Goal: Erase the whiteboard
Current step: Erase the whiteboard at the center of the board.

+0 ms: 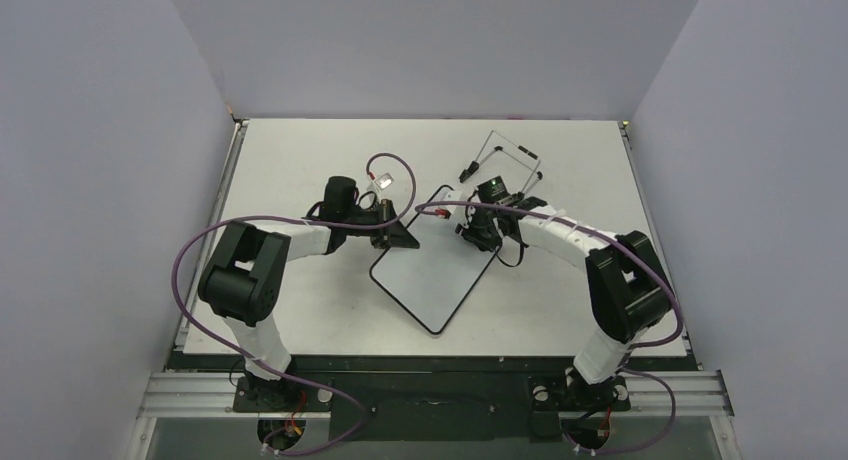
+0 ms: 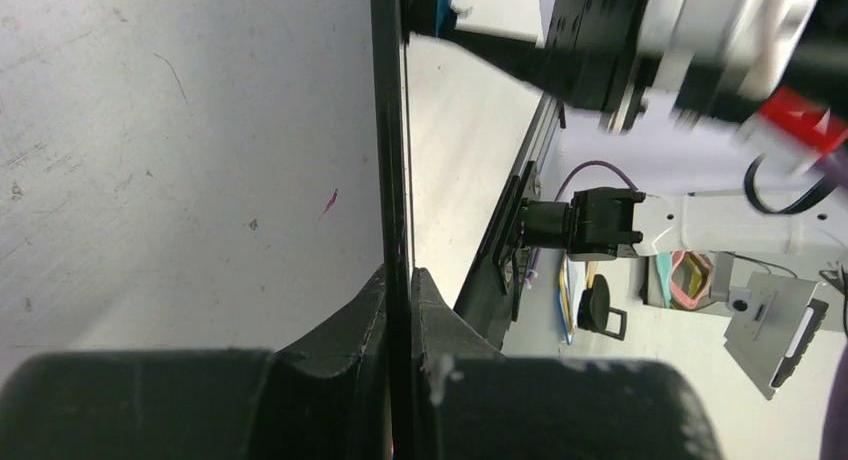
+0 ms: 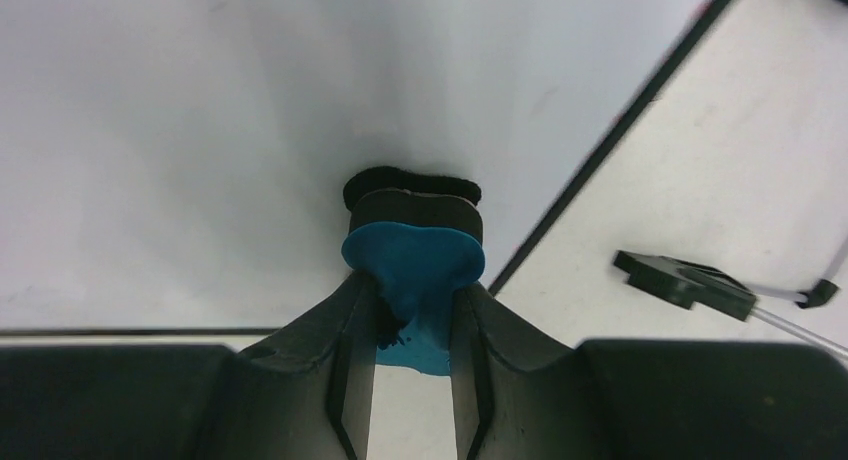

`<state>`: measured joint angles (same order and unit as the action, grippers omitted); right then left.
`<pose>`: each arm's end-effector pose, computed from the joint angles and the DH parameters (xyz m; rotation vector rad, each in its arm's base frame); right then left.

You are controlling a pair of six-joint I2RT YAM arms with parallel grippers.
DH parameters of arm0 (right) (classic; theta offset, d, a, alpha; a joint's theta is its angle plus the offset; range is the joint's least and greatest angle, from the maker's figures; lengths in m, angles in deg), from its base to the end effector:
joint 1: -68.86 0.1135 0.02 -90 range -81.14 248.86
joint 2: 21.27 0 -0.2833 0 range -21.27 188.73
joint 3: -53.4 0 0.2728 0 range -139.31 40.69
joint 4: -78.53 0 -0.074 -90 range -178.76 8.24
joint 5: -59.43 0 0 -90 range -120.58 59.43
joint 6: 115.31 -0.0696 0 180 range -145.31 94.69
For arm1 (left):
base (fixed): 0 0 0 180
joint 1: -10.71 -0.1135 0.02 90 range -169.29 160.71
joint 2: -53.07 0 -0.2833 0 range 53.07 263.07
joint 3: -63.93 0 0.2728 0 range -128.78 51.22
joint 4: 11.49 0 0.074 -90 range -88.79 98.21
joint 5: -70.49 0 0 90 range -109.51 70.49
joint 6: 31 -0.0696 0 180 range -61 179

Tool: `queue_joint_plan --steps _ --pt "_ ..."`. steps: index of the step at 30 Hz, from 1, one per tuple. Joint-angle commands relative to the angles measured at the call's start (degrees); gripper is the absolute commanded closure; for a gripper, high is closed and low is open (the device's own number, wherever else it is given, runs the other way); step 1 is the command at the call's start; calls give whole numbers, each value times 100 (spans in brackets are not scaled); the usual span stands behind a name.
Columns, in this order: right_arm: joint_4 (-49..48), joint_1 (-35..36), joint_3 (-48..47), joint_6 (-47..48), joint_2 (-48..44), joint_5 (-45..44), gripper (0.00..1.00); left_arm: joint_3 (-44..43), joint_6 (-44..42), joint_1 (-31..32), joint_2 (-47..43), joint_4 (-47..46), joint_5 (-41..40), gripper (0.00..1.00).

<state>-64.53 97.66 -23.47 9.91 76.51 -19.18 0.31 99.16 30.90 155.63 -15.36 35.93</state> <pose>0.3341 0.1994 0.1764 -1.4211 2.1344 0.2138 0.3431 -0.1872 0.1534 0.2163 2.3352 -1.6187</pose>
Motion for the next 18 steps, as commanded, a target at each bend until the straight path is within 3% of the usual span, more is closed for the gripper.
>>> queue_joint_plan --steps 1,6,13,16,18 --pt "339 441 498 523 -569 705 100 -196 468 12 -407 -909 410 100" --pt "830 1215 381 593 -1043 1295 100 -76 1041 12 -392 -1653 373 100" --pt "855 2422 -47 221 -1086 1097 100 -73 1383 12 -413 -2079 375 100" --pt "809 2442 -222 108 -980 803 100 -60 1549 12 -458 -2220 439 100" --pt "750 2014 -243 40 -958 673 100 -45 1559 5 -522 -2222 506 100"
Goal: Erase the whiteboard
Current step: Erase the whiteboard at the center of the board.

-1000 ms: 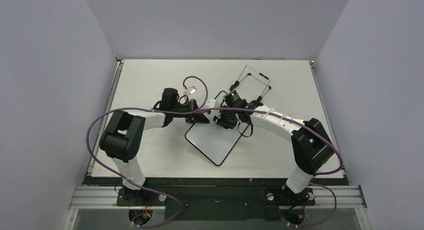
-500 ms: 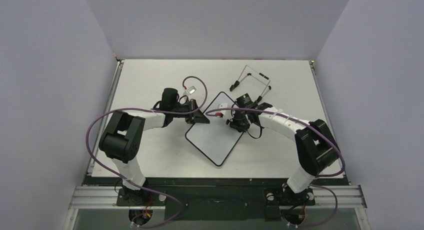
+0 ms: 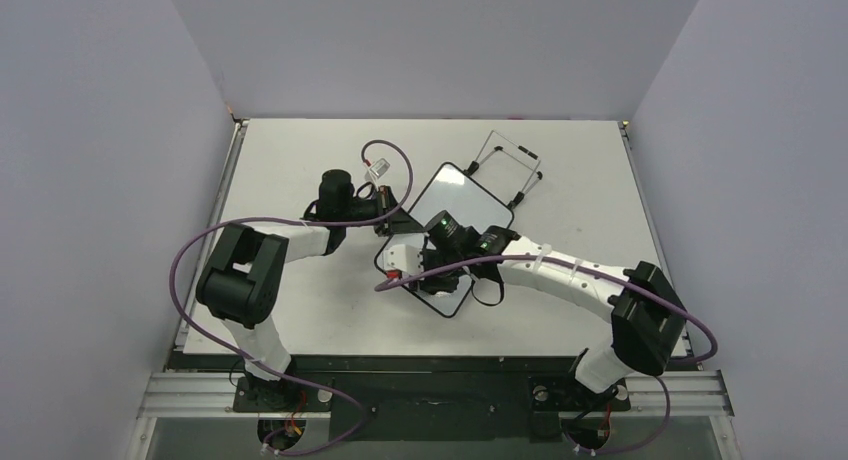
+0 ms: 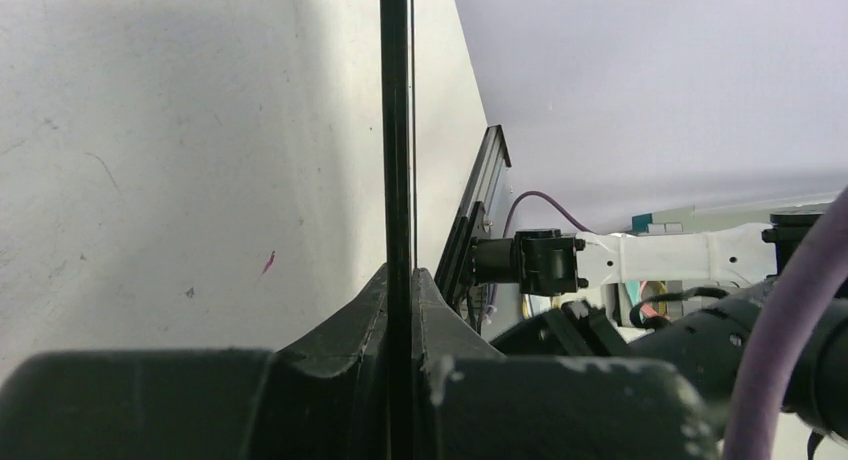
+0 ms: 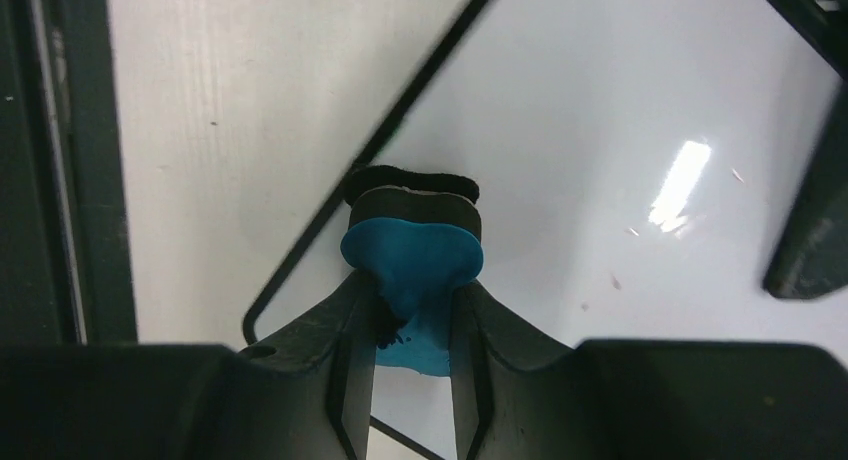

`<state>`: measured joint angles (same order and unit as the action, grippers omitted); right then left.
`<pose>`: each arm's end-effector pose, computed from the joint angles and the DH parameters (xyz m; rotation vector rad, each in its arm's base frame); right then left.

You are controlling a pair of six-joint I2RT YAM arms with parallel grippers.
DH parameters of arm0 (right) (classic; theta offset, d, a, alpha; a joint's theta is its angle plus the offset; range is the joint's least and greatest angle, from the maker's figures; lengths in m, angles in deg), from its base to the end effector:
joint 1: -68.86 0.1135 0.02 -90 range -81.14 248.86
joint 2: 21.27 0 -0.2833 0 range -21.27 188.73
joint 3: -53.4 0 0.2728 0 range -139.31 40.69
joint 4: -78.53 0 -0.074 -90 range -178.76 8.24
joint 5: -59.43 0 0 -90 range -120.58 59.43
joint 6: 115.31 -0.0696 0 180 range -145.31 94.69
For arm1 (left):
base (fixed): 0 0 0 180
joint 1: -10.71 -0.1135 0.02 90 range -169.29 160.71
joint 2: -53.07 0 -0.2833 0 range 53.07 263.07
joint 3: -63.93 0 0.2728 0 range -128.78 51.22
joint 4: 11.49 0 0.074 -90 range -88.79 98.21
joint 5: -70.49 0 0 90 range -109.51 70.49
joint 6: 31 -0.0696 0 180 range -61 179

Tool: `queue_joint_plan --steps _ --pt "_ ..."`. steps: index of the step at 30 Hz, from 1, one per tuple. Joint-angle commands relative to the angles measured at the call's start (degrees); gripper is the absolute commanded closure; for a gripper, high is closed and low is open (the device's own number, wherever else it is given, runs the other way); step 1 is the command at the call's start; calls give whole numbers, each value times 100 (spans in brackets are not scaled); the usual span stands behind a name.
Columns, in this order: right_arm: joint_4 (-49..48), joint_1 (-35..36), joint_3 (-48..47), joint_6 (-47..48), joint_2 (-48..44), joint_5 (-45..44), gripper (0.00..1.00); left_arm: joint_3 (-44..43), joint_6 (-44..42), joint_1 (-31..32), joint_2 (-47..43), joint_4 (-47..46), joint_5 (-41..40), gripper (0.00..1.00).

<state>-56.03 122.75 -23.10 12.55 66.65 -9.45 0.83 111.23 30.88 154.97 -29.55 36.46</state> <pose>0.1878 0.3000 0.2263 -1.9375 1.6813 0.5791 0.3524 -0.1909 0.1798 0.1575 2.1852 -1.7208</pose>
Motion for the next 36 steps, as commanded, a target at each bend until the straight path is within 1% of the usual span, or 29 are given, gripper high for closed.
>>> queue_joint_plan --steps 1,2,3,4,6,10,12,15,16,18,20,22,25,27,30,32,34,35,36 --pt "-149 -657 -282 -299 21 -314 100 -100 355 -1 -506 -783 482 100" --pt "-177 -1026 -283 -333 8 -329 100 -95 358 -2 -532 -774 493 100" --pt "-227 -1199 -268 -375 -2 -351 100 -98 363 -3 -595 -767 511 100" --pt "-260 -1549 -258 -384 -27 -424 100 -105 365 1 -634 -761 516 100" --pt "-388 -2012 -216 -393 -32 -575 100 -124 379 28 -734 -746 530 100" --pt "-493 -2686 -315 -447 110 -754 100 -181 332 84 -903 -586 600 100" --pt "-488 -2853 -411 -480 189 -753 100 -218 190 115 -972 -328 623 100" --pt "-444 -2907 -643 -542 250 -565 100 -324 -264 155 -1013 205 508 100" --pt "-369 -2833 -736 -581 304 -561 100 -362 -375 201 -999 508 436 100" --pt "-218 -2641 -1121 -658 408 -583 100 -496 -623 303 -953 821 339 100" --pt "-17 -2408 -1655 -731 543 -562 100 -629 -694 387 -915 919 256 100" --pt "229 -2101 -1952 -741 683 -577 100 -719 -703 441 -889 952 215 100" --pt "299 -1646 -2062 -796 826 -666 100 -801 -712 488 -888 981 193 100" --pt "240 -1603 -2119 -1067 952 -819 100 -814 -725 516 -918 1015 206 100" --pt "105 -1859 -2227 -1407 1126 -1182 100 -740 -779 532 -1067 1061 244 100" --pt "78 -2243 -2319 -1701 1237 -1235 100 -695 -896 520 -1168 1197 265 100" --pt "102 -2809 -2368 -1871 1289 -1195 100 -676 -1065 493 -1262 1422 260 100" --pt "170 -2921 -2362 -1884 1258 -1135 100 -671 -1127 463 -1283 1569 247 100" --pt "233 -3131 -2342 -1860 1225 -893 100 -666 -1232 445 -1322 1628 230 100"
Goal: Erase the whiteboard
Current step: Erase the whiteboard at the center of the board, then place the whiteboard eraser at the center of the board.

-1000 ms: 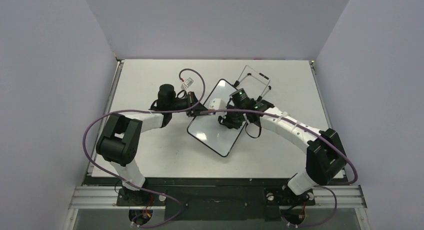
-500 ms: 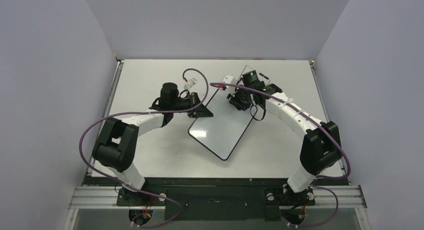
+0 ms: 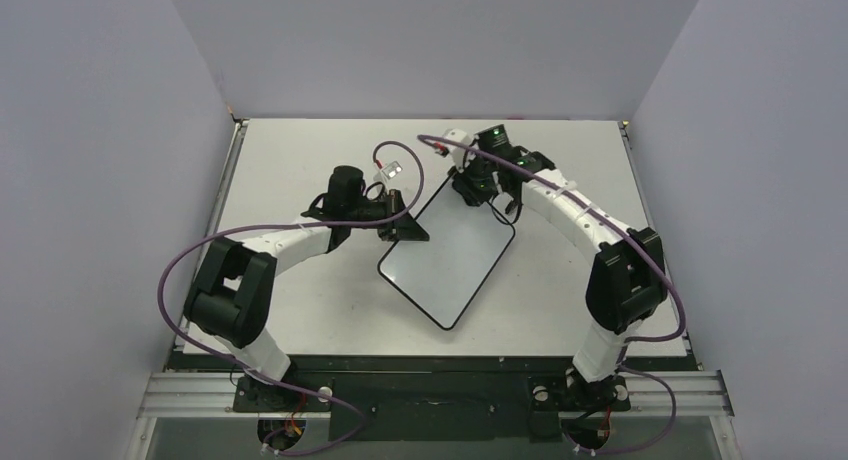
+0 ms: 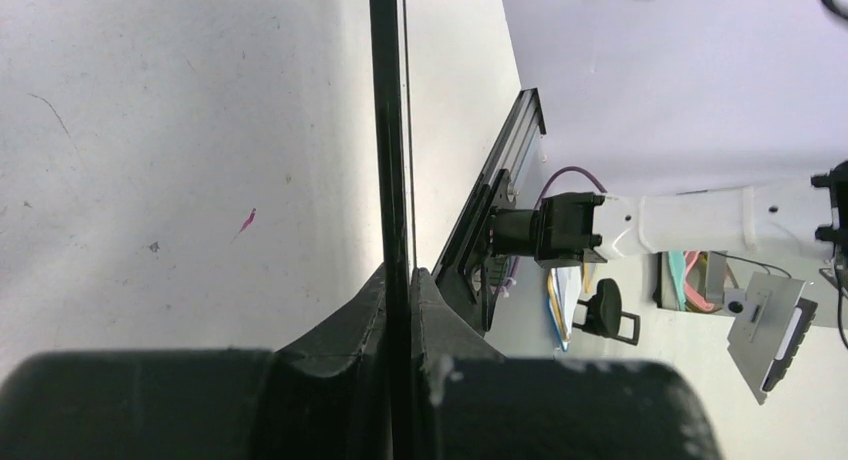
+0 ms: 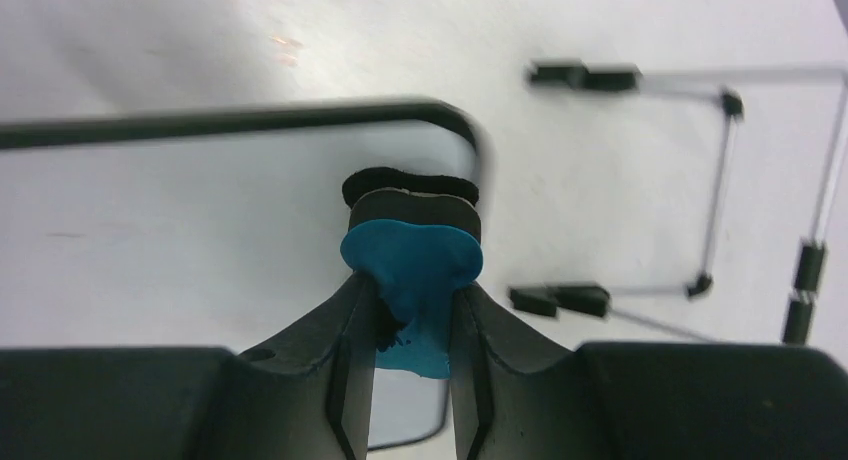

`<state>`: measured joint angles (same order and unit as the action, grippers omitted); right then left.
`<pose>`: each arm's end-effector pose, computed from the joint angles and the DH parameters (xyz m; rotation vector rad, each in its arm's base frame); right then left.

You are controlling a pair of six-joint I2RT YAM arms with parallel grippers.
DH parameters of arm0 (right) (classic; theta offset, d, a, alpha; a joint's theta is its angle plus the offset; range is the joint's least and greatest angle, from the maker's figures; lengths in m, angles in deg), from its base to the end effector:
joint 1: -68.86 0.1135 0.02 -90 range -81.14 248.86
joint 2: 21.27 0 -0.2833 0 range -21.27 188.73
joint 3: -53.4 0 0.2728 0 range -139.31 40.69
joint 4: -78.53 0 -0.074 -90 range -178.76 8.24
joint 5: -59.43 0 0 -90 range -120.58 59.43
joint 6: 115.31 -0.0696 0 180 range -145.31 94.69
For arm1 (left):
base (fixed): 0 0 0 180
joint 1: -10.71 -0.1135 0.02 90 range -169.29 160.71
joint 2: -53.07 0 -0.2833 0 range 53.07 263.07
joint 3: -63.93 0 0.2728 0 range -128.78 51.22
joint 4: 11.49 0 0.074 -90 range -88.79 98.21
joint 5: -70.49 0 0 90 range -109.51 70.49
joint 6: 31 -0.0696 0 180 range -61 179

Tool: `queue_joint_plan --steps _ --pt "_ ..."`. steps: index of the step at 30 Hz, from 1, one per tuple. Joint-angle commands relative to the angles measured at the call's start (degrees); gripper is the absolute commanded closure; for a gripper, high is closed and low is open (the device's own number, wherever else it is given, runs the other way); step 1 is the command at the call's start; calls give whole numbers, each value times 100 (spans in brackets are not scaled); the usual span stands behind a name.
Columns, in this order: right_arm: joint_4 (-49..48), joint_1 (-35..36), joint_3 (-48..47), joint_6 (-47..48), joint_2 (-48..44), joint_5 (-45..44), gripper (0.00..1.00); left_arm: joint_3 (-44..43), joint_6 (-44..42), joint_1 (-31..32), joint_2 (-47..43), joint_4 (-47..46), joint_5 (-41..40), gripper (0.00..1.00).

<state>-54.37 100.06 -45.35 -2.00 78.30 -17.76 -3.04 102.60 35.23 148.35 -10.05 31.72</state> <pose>0.3640 0.2385 0.2837 -1.1932 2.0895 0.3328 0.3308 -0.2105 0.2079 0.2413 2.2932 -1.6043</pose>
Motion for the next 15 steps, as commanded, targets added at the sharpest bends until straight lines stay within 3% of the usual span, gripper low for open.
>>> queue_joint_plan --steps 1,5,10,15 --pt "250 -958 -74 -269 -76 150 100 -259 -413 -47 -669 -207 665 100" --pt "1457 -1589 147 1087 -863 2366 100 -376 -1018 -242 -739 697 365 100" --pt "1902 -2455 941 1846 -1989 1998 100 -623 -1951 -418 -955 2130 61 100" --pt "2406 -3087 1884 2328 -1943 1376 98 -1256 -2913 -442 -1218 3311 -326 100"
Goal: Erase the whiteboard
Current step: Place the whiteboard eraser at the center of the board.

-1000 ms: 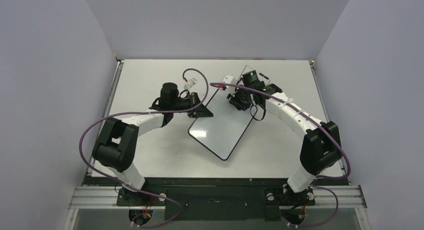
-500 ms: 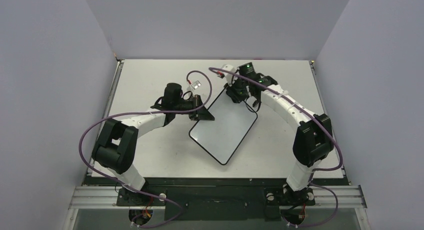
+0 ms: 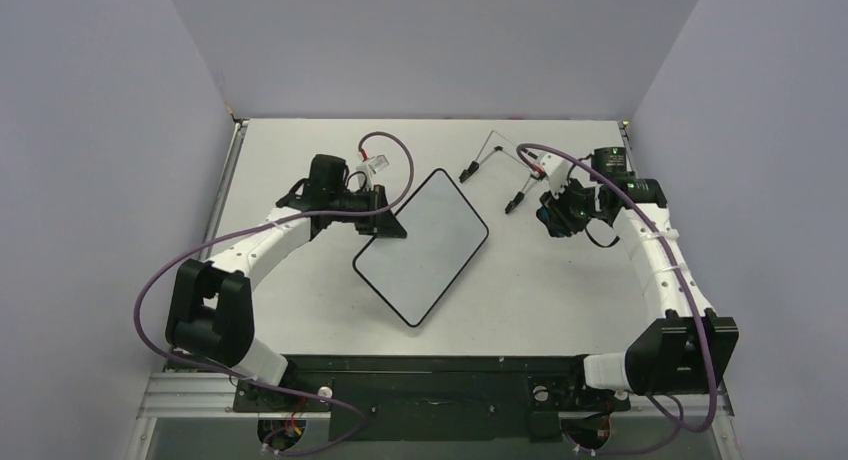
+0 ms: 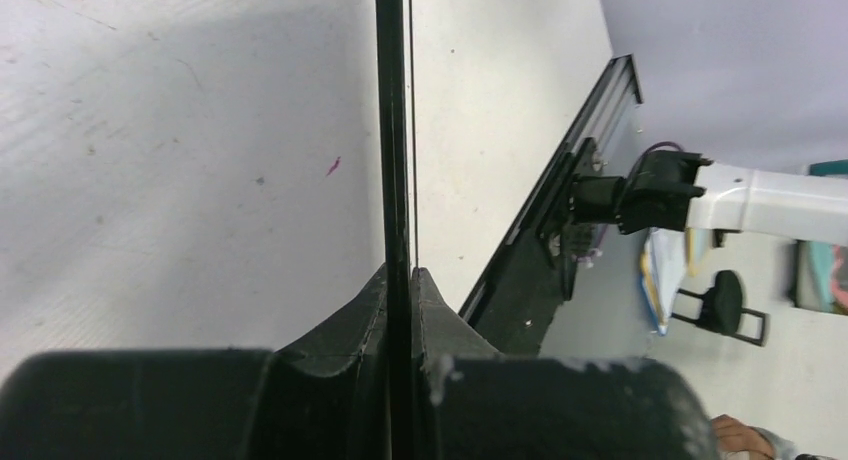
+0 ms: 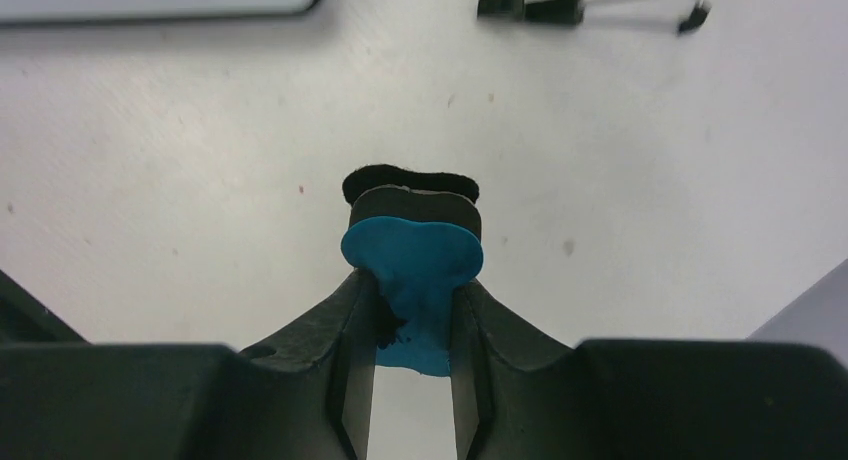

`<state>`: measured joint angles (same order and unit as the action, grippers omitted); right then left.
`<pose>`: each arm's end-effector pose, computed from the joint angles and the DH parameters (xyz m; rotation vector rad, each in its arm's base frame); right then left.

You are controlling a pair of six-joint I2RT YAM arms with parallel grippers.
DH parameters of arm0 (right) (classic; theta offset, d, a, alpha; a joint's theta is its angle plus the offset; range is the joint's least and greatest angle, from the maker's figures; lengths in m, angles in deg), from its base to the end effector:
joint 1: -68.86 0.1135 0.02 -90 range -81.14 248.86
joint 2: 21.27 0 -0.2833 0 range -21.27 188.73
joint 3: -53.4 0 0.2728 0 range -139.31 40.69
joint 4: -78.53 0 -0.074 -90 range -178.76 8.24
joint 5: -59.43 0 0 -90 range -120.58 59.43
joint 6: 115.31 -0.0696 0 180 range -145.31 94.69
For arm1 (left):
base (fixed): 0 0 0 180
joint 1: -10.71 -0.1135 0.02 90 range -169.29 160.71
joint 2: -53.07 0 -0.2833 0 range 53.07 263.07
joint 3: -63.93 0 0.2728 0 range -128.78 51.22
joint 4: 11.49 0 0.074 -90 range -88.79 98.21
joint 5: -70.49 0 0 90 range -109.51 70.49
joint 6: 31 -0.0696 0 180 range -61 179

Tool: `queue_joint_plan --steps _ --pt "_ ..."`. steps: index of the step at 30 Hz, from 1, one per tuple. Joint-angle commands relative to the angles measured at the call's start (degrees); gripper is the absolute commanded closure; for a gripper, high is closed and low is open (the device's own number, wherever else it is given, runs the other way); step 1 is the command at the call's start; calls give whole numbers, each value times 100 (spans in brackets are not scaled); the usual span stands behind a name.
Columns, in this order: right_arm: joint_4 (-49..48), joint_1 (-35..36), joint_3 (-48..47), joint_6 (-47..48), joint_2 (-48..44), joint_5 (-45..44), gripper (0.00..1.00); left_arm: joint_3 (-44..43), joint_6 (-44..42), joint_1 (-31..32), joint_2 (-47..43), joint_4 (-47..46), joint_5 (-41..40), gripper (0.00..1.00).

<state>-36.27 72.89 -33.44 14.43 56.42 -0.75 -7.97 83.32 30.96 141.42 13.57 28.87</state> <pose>0.3008 0.0559 0.3222 -1.0760 2.1552 0.3838 0.3230 -0.1746 0.2398 0.3865 2.3341 -1.3599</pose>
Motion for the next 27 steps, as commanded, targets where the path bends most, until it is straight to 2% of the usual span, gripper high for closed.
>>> queue_joint_plan --steps 1,3,5,6,9,11,13,15,18,22,24,26,27 --pt "565 -378 919 712 376 -423 98 -910 -1089 -13 -572 1230 -110 100" --pt "436 -543 1192 667 633 -677 98 -1118 -1419 -6 -714 1655 -224 100" --pt "172 -593 1408 555 824 -831 90 -1282 -1760 21 -925 2039 -338 100" --pt "72 -605 1475 509 879 -887 83 -1320 -1974 35 -974 2146 -386 100" --pt "-474 -627 1760 297 878 -1102 72 -1314 -2270 116 -1171 2459 -463 100" --pt "-633 -666 1839 222 869 -1180 61 -1214 -2317 200 -1223 2475 -498 100" --pt "-637 -707 1857 233 859 -1146 41 -1158 -2352 320 -1235 2484 -599 100" --pt "-635 -752 1873 269 746 -1115 30 -1164 -2390 449 -1218 2537 -730 100" --pt "-545 -828 1802 344 441 -987 27 -1246 -2501 600 -1173 2685 -858 100" --pt "-88 -1076 1408 809 -261 -352 27 -1370 -2805 749 -1133 2878 -852 100" --pt "236 -1204 1135 1316 -776 350 26 -1492 -2953 833 -1061 2984 -875 100" --pt "87 -1267 1063 1643 -1337 1581 18 -1642 -3102 898 -934 3086 -896 100" --pt "-41 -1243 1078 1651 -1499 1866 7 -1693 -3212 951 -815 3127 -903 100"
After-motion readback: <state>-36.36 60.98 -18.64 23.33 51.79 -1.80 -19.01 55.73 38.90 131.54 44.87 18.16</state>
